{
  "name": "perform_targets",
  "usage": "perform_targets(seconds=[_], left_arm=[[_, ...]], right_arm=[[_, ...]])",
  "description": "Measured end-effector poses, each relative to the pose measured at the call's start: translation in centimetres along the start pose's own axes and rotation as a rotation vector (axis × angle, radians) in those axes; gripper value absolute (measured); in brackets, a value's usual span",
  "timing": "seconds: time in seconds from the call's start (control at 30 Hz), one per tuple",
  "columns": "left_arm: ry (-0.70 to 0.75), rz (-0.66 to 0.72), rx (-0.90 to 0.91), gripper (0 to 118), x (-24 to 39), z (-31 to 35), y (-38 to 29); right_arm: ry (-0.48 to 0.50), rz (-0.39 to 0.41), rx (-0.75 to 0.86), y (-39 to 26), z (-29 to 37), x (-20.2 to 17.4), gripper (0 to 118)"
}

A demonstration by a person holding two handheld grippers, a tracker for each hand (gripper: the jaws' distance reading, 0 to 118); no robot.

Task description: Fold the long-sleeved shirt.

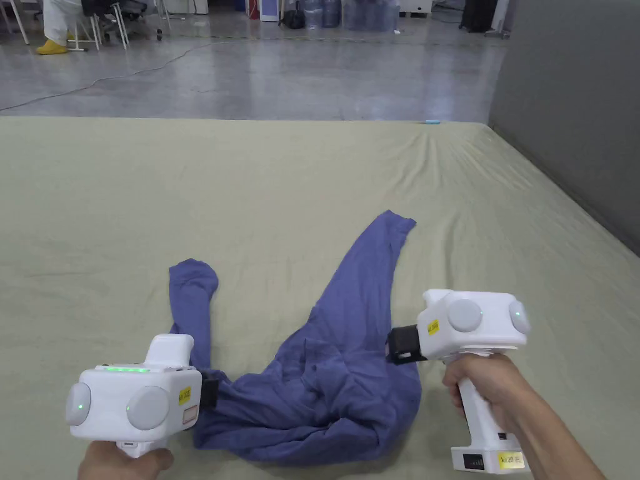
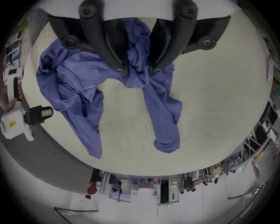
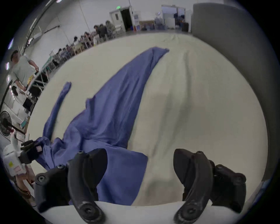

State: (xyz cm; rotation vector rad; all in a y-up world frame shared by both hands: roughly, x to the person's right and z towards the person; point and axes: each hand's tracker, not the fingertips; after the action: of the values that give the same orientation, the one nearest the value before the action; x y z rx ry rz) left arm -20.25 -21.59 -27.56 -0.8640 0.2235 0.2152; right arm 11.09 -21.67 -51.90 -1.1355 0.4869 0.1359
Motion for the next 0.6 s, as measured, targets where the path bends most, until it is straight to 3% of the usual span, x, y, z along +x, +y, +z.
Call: perform_targets(seconds=[0.03, 0.07, 0.17, 0.2, 0.23, 0.27, 0.3, 0.6], left_arm=[[0.001, 0.001, -0.001, 16, 0.0, 0.0, 0.0], [0.001, 0.003, -0.002, 16, -0.2, -0.2, 0.1], [-0.007, 0.021, -0.005, 16, -0.4, -0.3, 0.1], [-0.008, 0.023, -0.008, 16, -0.9, -0.9, 0.3], [-0.008, 0.021, -0.008, 16, -1.0, -0.9, 0.4], [-0.009, 0.023, -0.006, 16, -1.1, -0.7, 0.6], [-0.014, 0.022, 0.006, 16, -1.2, -0.3, 0.8], [-0.056, 0.186, 0.223, 16, -3.7, 6.2, 3.7]], right_arm=[[-0.022, 0.016, -0.030, 0.1, -0.7, -0.4, 49], [-0.031, 0.042, -0.056, 0.2, -1.3, -0.7, 35], [-0.055, 0.069, -0.065, -0.5, -1.7, -1.8, 31], [-0.048, 0.082, -0.072, -0.3, -1.4, -1.8, 22], [-0.076, 0.095, -0.063, -0.1, -0.9, -1.6, 5], [-0.122, 0.106, -0.032, -0.2, -0.2, -1.3, 3], [-0.017, 0.074, 0.004, -0.4, 0.6, -0.7, 3], [0.108, -0.156, 0.338, -4.4, 9.7, 4.4, 3]])
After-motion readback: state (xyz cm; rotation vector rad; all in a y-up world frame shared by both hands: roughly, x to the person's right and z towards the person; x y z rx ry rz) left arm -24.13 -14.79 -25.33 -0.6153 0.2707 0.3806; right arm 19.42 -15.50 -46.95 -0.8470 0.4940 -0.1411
